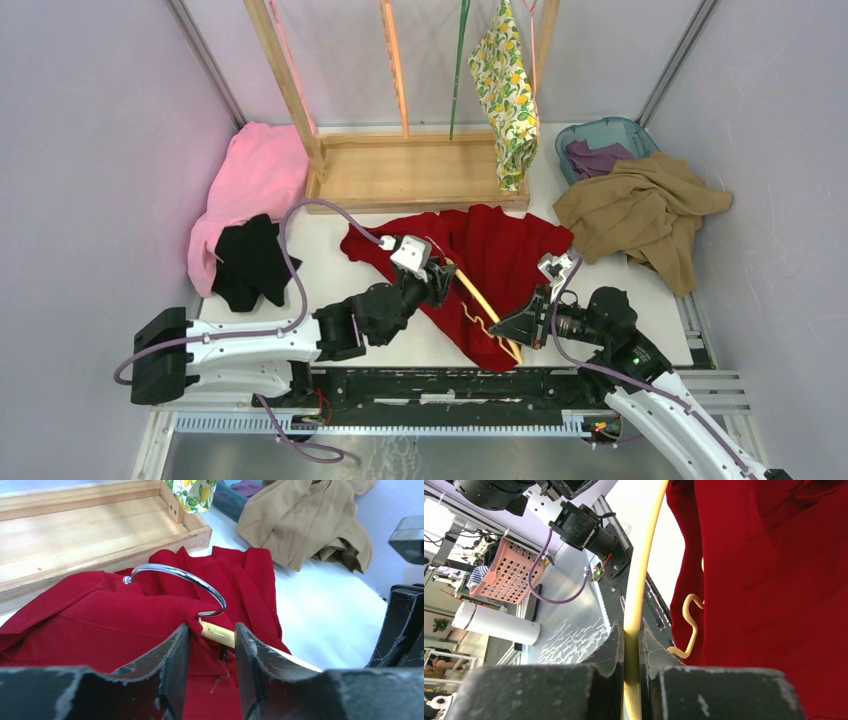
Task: Place the skirt on the hanger
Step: Hang the skirt on the hanger.
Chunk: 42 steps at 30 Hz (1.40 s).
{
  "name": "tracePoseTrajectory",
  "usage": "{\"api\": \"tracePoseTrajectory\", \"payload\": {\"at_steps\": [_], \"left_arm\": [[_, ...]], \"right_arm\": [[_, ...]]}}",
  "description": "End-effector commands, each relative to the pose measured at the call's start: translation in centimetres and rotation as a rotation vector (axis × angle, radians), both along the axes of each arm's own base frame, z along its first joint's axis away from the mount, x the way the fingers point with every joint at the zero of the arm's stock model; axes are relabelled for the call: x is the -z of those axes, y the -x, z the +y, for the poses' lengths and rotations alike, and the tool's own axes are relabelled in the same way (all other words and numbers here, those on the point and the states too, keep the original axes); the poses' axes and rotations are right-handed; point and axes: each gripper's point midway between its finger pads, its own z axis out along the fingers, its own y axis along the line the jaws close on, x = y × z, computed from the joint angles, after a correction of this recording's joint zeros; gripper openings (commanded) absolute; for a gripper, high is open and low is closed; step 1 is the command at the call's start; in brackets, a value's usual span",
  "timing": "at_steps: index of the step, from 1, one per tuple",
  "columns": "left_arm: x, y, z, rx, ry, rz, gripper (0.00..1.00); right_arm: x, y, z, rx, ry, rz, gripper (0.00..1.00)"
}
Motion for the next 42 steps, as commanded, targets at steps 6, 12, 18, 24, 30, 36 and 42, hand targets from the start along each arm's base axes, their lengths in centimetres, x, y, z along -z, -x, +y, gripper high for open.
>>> {"api": "tracePoseTrajectory", "payload": {"at_steps": [6,12,18,24,30,36,42], "left_arm": [[-2.8,0.2,-0.3,0.03,0.138,-0.084,0.48],[-2.6,0.2,-1.0,0.038,0.168,-0.1,0.48],[-3.6,0.1,-0.1,0.015,0.219,-0.121,0.48],[-3.9,0.4,1.1,-0.015,0.193,-0.117,0.48],[-4.2,0.7,2.7,-0.034,0.191,-0.126,0.47],[-3.2,0.7,3.4,-0.046,0.115,-0.124,0.46],[-2.1,1.0,3.3,-0.028,0.103,-0.123,0.45]], "right_arm": [[-6.7,0.8,0.4,-0.063,-0.169,-0.207,0.01],[-7.0,1.0,0.5,-0.073,-0.187,-0.209,0.01],[-6.6,1.0,0.6,-0.082,-0.185,-0.195,0.01],[-6.3,0.7,0.4,-0.052,-0.172,-0.2,0.01],[-5.9,0.4,0.6,-0.052,-0.162,-0.176,0.01],[-6.1,0.1,0.7,-0.042,-0.164,-0.174,0.01],[-6.9,0.0,1.1,-0.051,-0.211,-0.165,0.01]]}}
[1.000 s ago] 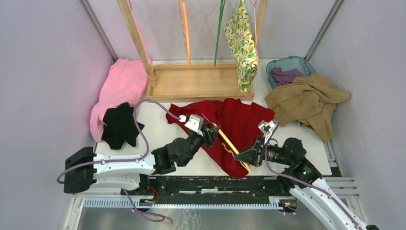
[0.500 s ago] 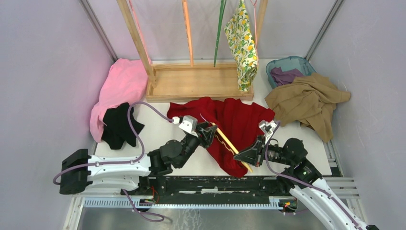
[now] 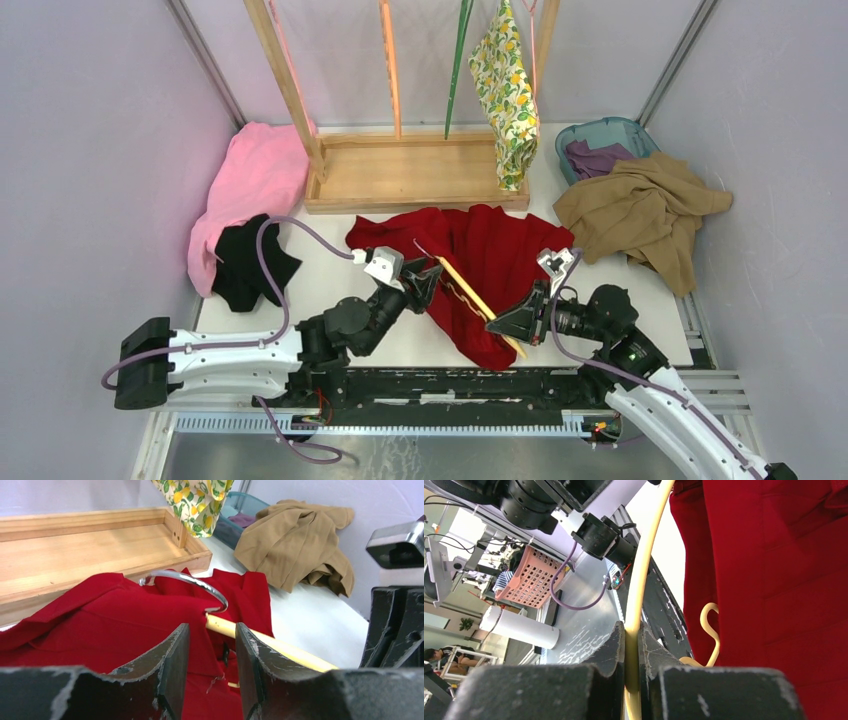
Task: Place the skirt on the hanger
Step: Hang the skirt on the hanger.
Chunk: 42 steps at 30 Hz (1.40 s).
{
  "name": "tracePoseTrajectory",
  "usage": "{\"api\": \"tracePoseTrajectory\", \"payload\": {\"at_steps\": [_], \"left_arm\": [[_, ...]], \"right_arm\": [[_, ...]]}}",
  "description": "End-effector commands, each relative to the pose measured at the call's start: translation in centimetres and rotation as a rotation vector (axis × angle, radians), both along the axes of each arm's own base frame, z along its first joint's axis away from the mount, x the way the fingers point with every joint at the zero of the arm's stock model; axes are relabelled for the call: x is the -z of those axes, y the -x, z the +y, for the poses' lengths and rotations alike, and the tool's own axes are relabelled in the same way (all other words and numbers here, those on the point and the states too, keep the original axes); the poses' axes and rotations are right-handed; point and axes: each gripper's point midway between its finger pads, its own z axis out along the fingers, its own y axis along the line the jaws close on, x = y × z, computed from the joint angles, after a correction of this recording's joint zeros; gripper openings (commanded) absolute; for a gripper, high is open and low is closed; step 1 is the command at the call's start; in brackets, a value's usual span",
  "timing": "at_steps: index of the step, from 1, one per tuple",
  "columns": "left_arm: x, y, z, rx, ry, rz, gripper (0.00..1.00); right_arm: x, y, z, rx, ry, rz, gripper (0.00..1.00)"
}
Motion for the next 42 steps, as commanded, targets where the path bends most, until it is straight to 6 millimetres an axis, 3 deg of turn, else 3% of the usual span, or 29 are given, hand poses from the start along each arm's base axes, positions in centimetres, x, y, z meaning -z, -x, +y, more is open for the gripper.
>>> {"api": "tracePoseTrajectory", "payload": {"at_steps": [1,11,28,36,39,42], "left_arm": [[0.0,-0.1,0.4,-0.013,-0.022,-0.033,0.45],[-0.8,-0.3,-0.7,-0.005,0.022,-0.099,0.44],[-2.4,-0.7,1.1,-0.062,0.041,-0.123,0.44],[-1.4,-1.1,-2.3,-0.032,-0.008,-0.139,0.43],[-1.3,-1.2,-2.3,-0.039,0.007,-0.141,0.42],[-1.8,-1.3,-2.1,-0.052,0.023,-0.153,0.33]], "right_arm": [[-5.2,-0.1,0.4,-0.019,-0.151,-0.18,0.01],[-5.5,0.0,0.8,-0.044,-0.173,-0.161,0.01],[-3.9,0.1,0.6,-0.036,-0.152,-0.134,0.01],[-4.6,0.1,0.8,-0.05,-0.164,-0.136,0.01],[-4.9,0.2,0.7,-0.05,-0.169,-0.141,0.01],[-4.7,0.3,0.7,-0.053,-0.169,-0.135,0.01]]}}
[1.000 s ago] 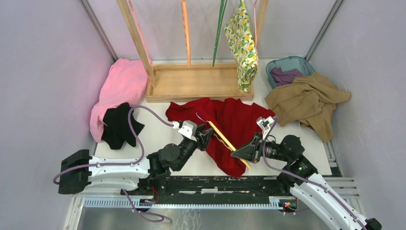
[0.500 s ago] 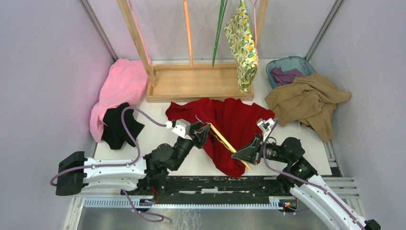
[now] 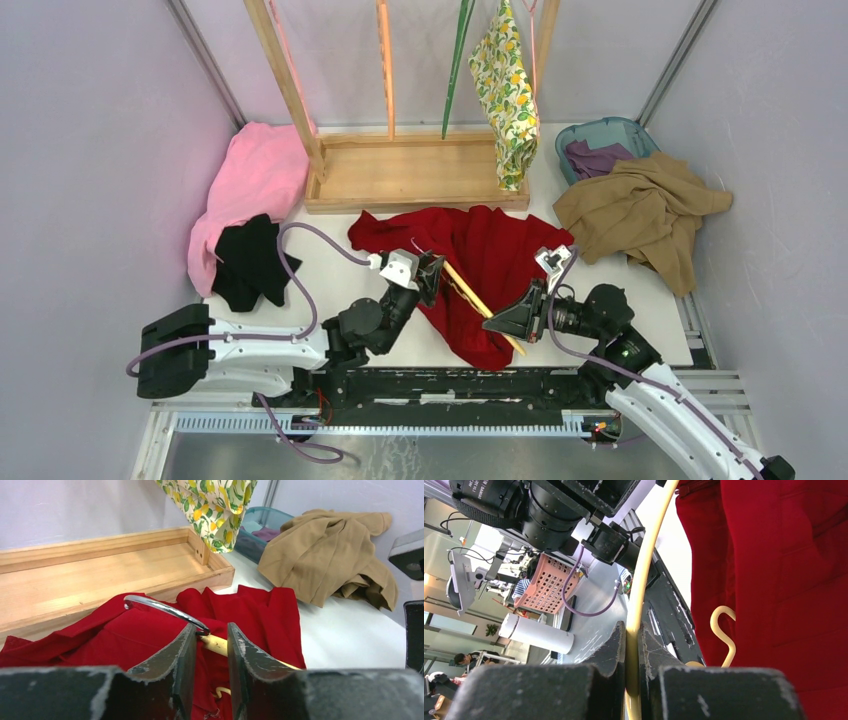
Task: Place the skirt on the hanger
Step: Hang the skirt on the hanger.
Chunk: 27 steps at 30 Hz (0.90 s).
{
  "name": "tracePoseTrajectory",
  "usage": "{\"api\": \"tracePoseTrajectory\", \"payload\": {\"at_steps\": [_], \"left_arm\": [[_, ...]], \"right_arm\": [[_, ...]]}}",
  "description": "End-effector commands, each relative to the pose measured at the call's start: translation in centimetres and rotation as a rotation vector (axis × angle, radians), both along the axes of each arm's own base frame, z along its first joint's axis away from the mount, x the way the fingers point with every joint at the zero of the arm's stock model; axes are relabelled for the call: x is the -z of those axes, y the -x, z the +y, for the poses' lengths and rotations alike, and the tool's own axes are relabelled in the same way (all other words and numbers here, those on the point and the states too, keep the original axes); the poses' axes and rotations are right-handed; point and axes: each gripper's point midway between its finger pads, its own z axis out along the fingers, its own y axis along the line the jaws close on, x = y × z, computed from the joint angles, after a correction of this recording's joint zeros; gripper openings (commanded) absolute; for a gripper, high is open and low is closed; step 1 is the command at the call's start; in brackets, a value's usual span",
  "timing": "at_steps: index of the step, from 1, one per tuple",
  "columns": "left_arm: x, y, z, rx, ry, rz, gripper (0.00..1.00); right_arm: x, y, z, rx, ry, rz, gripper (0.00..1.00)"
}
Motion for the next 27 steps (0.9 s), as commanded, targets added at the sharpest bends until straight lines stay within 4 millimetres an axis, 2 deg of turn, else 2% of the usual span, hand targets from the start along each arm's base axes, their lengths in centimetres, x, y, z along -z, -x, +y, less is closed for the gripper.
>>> {"api": "tracePoseTrajectory", "payload": {"at_steps": [1,5,7,12,18,22,27], "left_arm": [[-3.3,0.3,-0.8,0.024,0.09,-0.059,0.29],[-3.9,0.2,-1.7,0.033,0.092,-0.072,0.13],[-4.1,0.3,-2.2,0.046,0.093,-0.075,0.09],[-4.5,0.4,-2.9,0.068,0.087,-0.072,0.05],[-4.5,0.5,-2.0,0.047,0.049,-0.061,0.04],[-4.3,0.5,-1.6,0.015,-0.03,-0.053,0.03],[-3.3,0.6,-0.1,-0.01,-0.105,-0.047,0.03]], "right_arm": [[-4.5,0.7,0.0,-0.036,-0.121,-0.2,0.01],[-4.2,0.8,0.0,-0.039,-0.119,-0.189,0.01],[-4.0,0.7,0.0,-0.038,-0.113,-0.183,0.01],[-2.9,0.1,0.3,-0.027,-0.076,-0.15,0.01],[0.1,-1.6,0.9,0.0,0.038,-0.07,0.02],[2.4,-2.4,1.3,0.0,0.124,-0.001,0.08],[4.3,-2.8,1.4,0.001,0.199,0.05,0.16]]}}
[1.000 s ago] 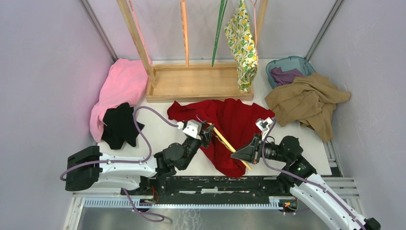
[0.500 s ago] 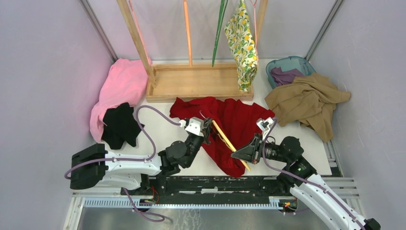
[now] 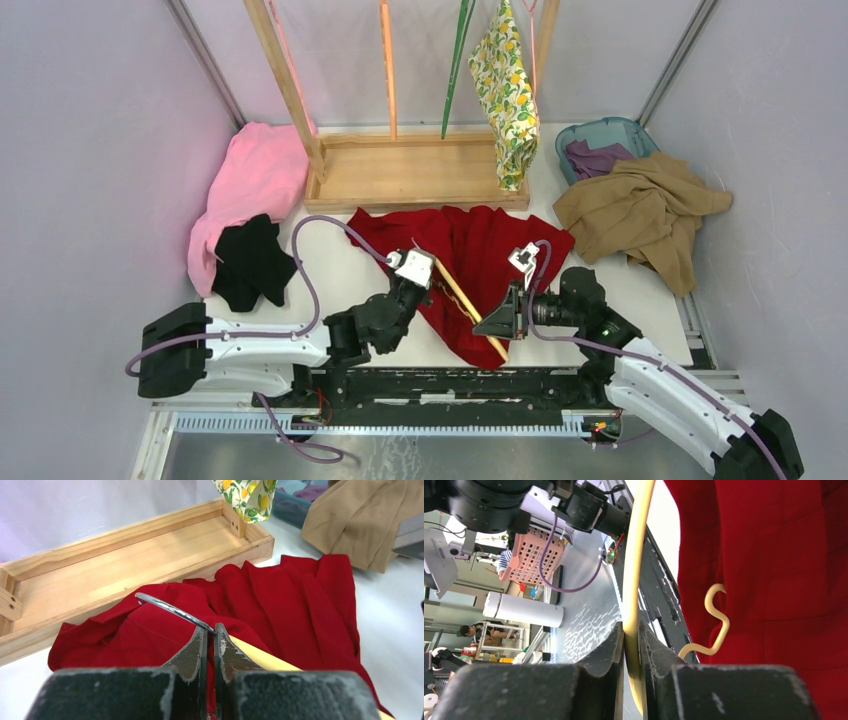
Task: Place the skirt on the hanger
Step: Hang the skirt on the hanger.
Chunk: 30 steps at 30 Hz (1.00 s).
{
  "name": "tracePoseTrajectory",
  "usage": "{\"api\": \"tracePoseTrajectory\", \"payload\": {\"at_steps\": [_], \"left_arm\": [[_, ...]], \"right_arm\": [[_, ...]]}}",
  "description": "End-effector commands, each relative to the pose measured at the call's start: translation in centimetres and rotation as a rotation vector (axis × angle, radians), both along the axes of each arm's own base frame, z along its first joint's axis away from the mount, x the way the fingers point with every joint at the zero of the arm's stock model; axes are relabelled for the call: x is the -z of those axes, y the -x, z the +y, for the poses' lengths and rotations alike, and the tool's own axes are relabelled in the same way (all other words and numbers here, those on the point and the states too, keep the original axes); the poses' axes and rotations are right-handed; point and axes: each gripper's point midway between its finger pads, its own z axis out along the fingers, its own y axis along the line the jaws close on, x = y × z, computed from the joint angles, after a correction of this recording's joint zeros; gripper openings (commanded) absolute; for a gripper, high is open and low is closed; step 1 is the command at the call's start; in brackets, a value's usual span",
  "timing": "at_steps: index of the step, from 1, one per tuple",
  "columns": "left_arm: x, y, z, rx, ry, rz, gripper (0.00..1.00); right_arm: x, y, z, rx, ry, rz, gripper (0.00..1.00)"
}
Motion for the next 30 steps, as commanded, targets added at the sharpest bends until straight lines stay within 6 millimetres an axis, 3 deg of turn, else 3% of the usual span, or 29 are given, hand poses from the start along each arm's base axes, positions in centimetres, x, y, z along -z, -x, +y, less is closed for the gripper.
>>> {"api": "tracePoseTrajectory", "payload": {"at_steps": [1,6,11,19,30], "left_arm": [[-4.8,1.8,-0.7,0.086,0.096,-0.047,0.03],[-4.5,2.0,1.3,0.073,0.096,-0.044,0.03],[-4.3,2.3,2.7,0.07,0.107,-0.042,0.03],[-4.0,2.4,3.8,0.06,0.128,-0.039,0.03],[-3.7,2.6,4.7,0.063,0.115,-0.044,0.03]], "right_arm": [[0.7,-2.1,0.0,0.07,0.068,-0.03,0.21],[1.9,-2.2,-0.6,0.088,0.13,-0.024,0.36],[2.7,-2.5,-1.6,0.138,0.193,-0.034,0.4],[-0.1,-1.2,-1.8,0.122,0.094,-0.104,0.61],[-1.9,-0.9,-2.9,0.167,0.074,-0.158,0.67]]}}
